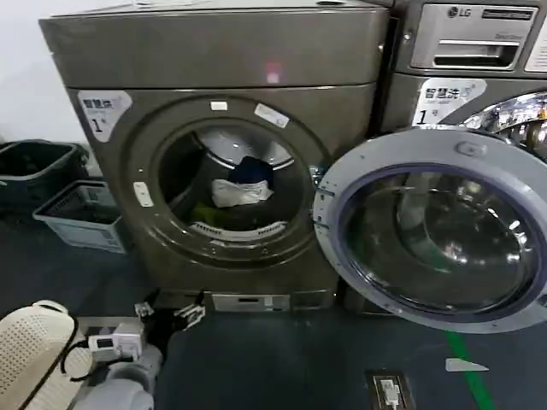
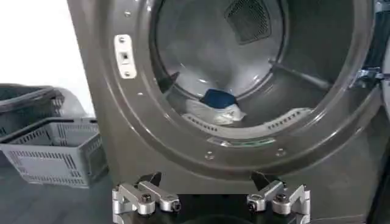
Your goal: Grasp the clothes from the dryer.
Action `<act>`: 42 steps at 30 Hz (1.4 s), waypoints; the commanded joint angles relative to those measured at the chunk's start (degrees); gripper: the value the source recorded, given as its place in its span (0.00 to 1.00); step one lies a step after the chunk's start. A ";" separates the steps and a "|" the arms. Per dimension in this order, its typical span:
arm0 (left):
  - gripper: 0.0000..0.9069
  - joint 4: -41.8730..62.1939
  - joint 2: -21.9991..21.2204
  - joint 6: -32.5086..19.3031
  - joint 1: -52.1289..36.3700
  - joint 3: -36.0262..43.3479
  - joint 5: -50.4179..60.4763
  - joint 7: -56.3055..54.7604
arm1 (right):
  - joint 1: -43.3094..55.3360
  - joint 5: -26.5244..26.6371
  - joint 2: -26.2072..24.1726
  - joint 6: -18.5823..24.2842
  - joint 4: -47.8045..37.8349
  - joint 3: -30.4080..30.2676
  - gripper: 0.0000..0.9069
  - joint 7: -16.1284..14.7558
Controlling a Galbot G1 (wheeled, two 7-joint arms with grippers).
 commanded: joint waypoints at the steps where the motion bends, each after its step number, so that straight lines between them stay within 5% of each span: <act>1: 1.00 0.08 0.06 2.81 -0.02 0.02 0.02 -0.12 | 0.10 0.04 -0.11 1.28 -0.29 -0.35 1.00 0.96; 13: 1.00 0.24 0.03 2.81 -0.40 -0.05 0.24 -0.40 | 0.56 3.12 0.85 5.69 0.08 -1.48 1.00 2.64; 42: 1.00 1.38 0.40 2.81 -1.31 -0.11 -0.02 -0.28 | 0.45 4.24 2.56 6.20 2.24 -1.91 1.00 3.02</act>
